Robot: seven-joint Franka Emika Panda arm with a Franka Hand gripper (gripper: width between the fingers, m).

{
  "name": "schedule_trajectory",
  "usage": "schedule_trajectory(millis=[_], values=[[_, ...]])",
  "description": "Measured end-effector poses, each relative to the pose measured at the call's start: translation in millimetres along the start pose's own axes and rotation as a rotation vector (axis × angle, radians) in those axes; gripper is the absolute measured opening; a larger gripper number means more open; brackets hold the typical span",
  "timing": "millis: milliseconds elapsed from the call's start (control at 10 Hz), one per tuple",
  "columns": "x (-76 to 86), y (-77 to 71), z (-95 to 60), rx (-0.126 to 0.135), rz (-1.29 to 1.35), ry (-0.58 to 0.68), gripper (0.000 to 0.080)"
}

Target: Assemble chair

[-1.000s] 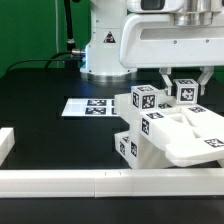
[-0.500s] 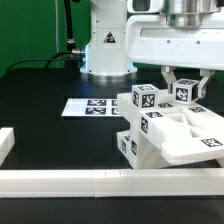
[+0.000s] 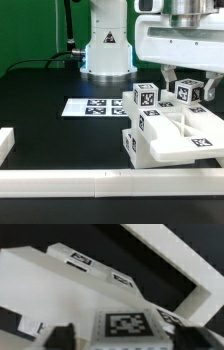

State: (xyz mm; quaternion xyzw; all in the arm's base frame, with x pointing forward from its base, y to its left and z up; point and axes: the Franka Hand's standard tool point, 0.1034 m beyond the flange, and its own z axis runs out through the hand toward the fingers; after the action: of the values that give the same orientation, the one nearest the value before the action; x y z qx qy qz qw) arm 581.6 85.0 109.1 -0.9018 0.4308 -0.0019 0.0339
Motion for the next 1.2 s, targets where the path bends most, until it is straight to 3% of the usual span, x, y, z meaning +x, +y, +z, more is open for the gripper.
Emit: schedule_trajectory(millis=[100, 200, 600, 900, 1200], values=[[-0.1, -0.1, 0.0, 0.0, -0.042, 0.0, 0.0603], [-0.1, 0.0, 0.2, 0.0, -0.045, 0.0, 0.0635], [0.4, 0.8, 0.4, -0.008, -0.418, 0.004, 0.0649], [-1.2, -2.3, -3.4, -0.05, -0.771, 0.007, 0.0649], [-0.1, -2.9, -5.6, -0.064, -1.087, -0.003, 0.0649]])
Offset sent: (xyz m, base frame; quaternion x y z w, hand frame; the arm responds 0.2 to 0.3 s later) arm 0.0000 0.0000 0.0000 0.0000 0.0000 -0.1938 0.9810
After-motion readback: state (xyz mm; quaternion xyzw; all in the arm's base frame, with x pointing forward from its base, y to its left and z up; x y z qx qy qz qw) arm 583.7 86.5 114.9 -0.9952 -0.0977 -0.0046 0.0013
